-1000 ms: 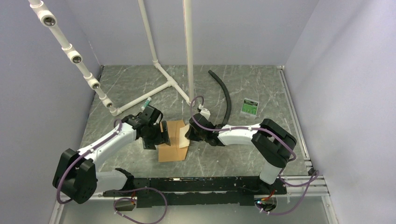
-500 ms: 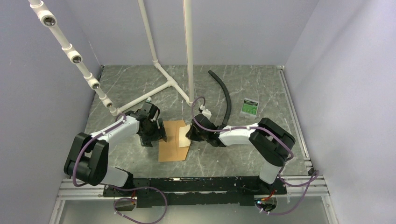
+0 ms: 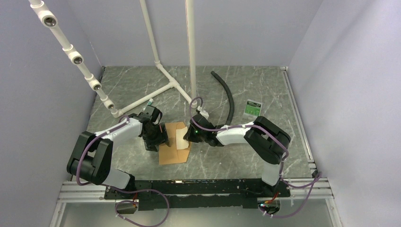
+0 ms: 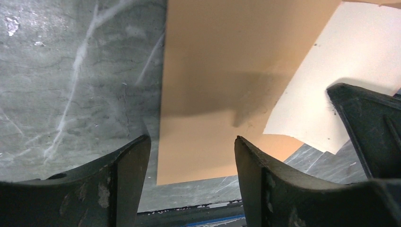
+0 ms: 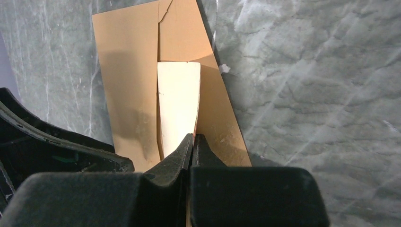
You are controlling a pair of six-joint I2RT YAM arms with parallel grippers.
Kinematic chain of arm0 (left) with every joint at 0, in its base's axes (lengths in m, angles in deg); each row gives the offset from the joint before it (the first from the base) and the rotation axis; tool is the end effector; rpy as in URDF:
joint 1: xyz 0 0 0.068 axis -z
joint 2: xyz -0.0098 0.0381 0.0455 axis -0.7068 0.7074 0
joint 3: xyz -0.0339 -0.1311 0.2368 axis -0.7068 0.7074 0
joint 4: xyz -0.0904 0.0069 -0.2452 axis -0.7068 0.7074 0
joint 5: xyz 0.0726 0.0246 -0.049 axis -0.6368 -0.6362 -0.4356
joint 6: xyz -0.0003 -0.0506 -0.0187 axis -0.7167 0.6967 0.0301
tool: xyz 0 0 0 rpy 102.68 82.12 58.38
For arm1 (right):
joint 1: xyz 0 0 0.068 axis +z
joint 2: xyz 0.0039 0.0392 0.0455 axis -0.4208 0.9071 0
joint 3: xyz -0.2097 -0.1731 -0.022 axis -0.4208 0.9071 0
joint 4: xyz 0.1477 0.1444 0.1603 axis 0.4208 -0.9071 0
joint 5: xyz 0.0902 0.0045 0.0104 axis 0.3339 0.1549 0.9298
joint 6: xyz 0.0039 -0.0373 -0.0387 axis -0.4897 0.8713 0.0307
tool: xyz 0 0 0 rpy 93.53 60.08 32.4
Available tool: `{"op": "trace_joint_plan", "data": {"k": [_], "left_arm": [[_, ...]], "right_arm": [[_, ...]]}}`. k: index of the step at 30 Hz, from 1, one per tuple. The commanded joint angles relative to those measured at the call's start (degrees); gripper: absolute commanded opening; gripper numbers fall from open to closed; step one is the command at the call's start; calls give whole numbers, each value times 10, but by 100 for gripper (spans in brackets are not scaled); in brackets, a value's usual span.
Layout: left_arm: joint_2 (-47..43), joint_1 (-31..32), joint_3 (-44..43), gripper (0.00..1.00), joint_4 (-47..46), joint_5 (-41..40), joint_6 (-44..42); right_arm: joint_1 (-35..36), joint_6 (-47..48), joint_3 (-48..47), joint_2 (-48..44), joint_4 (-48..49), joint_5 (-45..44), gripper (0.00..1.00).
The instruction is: Place the letter into the envelope and seal it
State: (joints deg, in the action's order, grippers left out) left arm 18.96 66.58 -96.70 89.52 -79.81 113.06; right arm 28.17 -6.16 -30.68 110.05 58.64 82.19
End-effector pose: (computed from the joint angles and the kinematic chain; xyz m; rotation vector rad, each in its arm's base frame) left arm 0.2214 -0.0933 0.1595 -0.4817 2.9453 -0.3757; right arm 0.2203 0.2899 0.1326 0.1269 2.4868 0.8671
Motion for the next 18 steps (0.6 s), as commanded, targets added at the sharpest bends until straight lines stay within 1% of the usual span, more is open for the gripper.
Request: {"op": "trace_joint_plan", "data": {"k": [1,6,9,11,18], "left_arm": [[13,-1,-7,70,-25,29,1],[21,-1,-4,66,-37,38,6],[22,-1,-2,65,-43,41,8],[23,-1,-2,65,-46,49,7],[29,-1,-7,64,-55,53,3]], "right_arm": [[2,-6,-25,16,15,25,0],[4,-9,-35,18,5,28,0],[5,-17,-25,5,0,20,0],[6,-18,-10,-11,14,12,0],[6,1,-37,28,20,66,0]]}}
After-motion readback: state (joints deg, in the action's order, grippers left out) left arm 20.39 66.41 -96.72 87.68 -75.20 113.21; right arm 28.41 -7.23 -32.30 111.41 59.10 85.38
